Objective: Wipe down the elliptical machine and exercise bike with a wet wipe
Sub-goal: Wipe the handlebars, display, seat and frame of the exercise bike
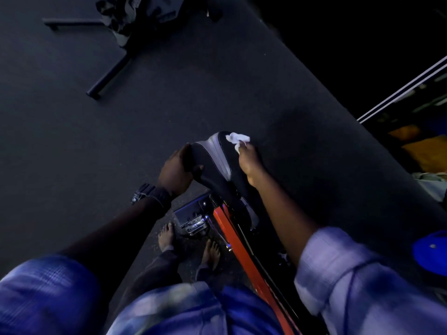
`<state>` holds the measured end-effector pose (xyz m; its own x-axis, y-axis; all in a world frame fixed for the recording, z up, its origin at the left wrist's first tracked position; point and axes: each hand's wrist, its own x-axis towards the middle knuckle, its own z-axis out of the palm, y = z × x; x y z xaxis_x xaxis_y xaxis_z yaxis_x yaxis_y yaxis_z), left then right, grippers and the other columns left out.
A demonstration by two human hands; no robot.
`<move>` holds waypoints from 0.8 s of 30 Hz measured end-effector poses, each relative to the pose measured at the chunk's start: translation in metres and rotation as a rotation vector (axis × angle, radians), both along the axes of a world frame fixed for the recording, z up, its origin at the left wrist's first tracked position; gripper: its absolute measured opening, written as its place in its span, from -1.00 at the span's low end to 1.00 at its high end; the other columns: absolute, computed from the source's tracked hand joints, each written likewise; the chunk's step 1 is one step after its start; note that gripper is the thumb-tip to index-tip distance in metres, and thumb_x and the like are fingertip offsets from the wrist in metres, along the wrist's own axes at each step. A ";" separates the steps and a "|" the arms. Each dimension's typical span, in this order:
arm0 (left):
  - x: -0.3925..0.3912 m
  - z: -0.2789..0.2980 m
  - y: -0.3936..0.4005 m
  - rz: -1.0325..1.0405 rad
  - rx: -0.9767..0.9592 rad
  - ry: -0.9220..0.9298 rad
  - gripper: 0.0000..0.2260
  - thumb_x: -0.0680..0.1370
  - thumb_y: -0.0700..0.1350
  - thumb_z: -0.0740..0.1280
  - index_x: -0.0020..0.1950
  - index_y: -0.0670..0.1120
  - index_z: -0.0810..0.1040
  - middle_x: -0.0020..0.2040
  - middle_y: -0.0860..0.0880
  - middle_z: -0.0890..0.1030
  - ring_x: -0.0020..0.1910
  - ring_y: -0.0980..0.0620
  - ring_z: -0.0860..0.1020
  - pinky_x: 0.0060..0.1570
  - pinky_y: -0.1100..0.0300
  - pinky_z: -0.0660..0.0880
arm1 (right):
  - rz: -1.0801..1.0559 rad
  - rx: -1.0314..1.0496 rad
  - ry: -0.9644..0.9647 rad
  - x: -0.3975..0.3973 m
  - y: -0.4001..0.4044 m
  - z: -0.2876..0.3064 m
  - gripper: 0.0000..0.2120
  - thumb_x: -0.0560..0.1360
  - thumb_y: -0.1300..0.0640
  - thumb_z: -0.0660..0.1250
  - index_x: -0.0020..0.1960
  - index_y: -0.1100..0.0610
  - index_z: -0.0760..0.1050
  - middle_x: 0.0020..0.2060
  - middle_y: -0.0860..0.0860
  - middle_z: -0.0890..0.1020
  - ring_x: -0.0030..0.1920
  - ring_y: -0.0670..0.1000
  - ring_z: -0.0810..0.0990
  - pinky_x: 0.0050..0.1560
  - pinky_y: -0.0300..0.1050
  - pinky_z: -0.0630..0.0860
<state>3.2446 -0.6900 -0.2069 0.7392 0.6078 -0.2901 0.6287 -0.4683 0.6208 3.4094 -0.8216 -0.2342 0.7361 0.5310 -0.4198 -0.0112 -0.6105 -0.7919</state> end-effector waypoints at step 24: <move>-0.003 0.016 0.012 0.411 -0.259 -0.033 -0.80 0.43 -0.01 0.47 -0.15 -0.12 0.56 -0.14 -0.18 0.64 -0.06 -0.09 0.64 -0.17 0.09 0.46 | 0.985 -0.294 -0.845 -0.002 0.076 0.035 -0.73 0.59 0.05 0.18 0.24 0.05 0.50 0.16 0.03 0.61 0.22 0.08 0.54 0.37 0.02 0.16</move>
